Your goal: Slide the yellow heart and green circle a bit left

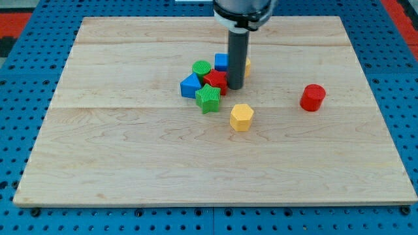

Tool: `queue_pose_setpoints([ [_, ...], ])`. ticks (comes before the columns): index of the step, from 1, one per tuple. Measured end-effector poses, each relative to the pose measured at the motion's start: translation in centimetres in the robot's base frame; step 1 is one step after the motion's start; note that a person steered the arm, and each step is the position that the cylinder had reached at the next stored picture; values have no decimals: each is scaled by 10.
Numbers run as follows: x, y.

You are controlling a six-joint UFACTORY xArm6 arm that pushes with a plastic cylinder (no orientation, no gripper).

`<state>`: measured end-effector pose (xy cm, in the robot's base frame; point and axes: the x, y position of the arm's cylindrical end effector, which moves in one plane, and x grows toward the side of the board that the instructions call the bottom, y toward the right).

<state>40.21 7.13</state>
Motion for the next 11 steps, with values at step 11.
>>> queue_pose_setpoints([
  [11,-45,-124],
])
